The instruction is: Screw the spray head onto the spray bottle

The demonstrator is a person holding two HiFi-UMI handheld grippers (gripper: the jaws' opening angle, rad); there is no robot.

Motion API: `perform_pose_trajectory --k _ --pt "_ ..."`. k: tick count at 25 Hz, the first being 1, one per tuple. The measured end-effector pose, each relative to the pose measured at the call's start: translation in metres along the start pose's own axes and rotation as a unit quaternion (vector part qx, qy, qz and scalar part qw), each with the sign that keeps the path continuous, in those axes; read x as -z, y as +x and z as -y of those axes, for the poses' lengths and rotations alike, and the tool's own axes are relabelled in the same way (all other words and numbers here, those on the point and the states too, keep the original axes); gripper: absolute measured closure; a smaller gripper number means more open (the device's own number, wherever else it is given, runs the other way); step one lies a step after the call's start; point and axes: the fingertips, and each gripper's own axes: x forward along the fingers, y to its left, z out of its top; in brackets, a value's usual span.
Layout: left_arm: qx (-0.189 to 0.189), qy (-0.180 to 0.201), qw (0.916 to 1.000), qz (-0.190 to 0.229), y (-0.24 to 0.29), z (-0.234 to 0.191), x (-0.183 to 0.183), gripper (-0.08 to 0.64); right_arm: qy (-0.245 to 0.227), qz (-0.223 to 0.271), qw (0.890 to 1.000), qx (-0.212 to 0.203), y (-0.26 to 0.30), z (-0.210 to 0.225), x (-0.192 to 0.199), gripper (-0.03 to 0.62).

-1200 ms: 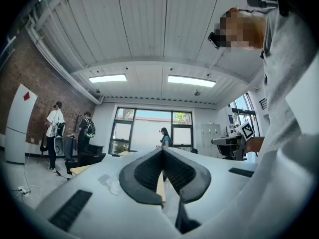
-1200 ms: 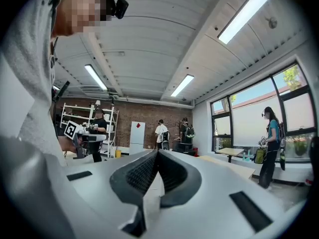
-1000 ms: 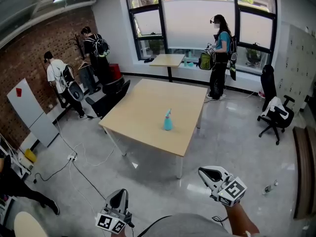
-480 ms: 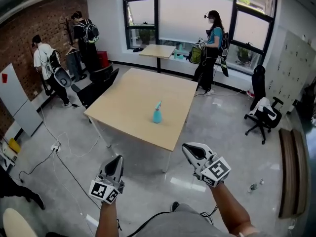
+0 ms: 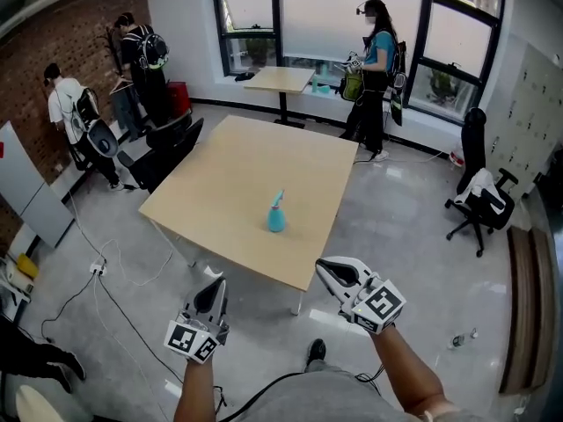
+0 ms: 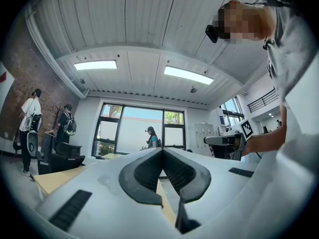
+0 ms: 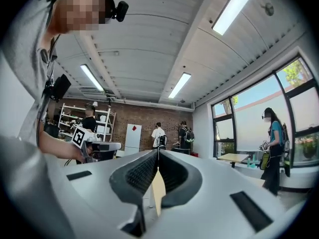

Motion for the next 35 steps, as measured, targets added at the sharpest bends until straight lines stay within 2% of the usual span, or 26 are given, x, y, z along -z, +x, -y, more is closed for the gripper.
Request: perform_pose_trajectory --k 4,7,10,12,16,20,24,28,29,30,31,33,35 --pt "-0.013 -0.009 0.9998 -0.009 0.063 -0.017 0.021 0.558 -0.003 0.025 0.999 -0.039 0.025 0.055 0.009 0.584" --pt "-0.016 -0.011 0.9997 -0.014 0.100 -0.021 0.035 0.558 0.006 0.024 0.998 -0.065 0.037 0.088 0.022 0.584" --pt "-0.017 -0.016 0.9992 -0.032 0.134 -0.025 0.050 0.558 0.018 0.010 0.997 -0.077 0.051 0.121 0.031 0.584" --pt "-0.012 -0.017 0.9986 -0.048 0.150 -0.030 0.059 0.557 0.024 0.020 0.996 -0.088 0.060 0.132 0.035 0.584" --pt "-0.004 -0.020 0.9976 -0.066 0.188 -0.058 0.075 0.557 0.043 0.006 0.994 -0.097 0.090 0.160 0.051 0.584" --pt "0.019 -0.038 0.9956 -0.083 0.228 -0.091 0.102 0.557 0.042 -0.004 0.994 -0.103 0.124 0.186 0.058 0.584" --pt "0.054 -0.078 0.9914 -0.090 0.265 -0.133 0.132 0.557 0.048 -0.032 0.992 -0.109 0.167 0.204 0.065 0.584" --pt "0.090 -0.091 0.9860 -0.107 0.299 -0.165 0.176 0.555 0.015 -0.076 0.989 -0.124 0.213 0.214 0.081 0.577" --pt "0.097 -0.091 0.9845 -0.114 0.305 -0.174 0.189 0.554 0.008 -0.089 0.988 -0.126 0.226 0.215 0.084 0.562" --pt "0.104 -0.093 0.9827 -0.122 0.310 -0.183 0.202 0.550 -0.001 -0.100 0.986 -0.130 0.239 0.215 0.087 0.517" --pt "0.112 -0.096 0.9803 -0.132 0.315 -0.192 0.216 0.530 -0.013 -0.113 0.984 -0.137 0.251 0.215 0.093 0.463" --pt "0.125 -0.100 0.9747 -0.156 0.322 -0.202 0.247 0.427 -0.041 -0.148 0.975 -0.159 0.269 0.212 0.109 0.442" --pt "0.136 -0.088 0.9699 -0.181 0.324 -0.203 0.278 0.362 -0.072 -0.198 0.960 -0.187 0.279 0.208 0.126 0.440"
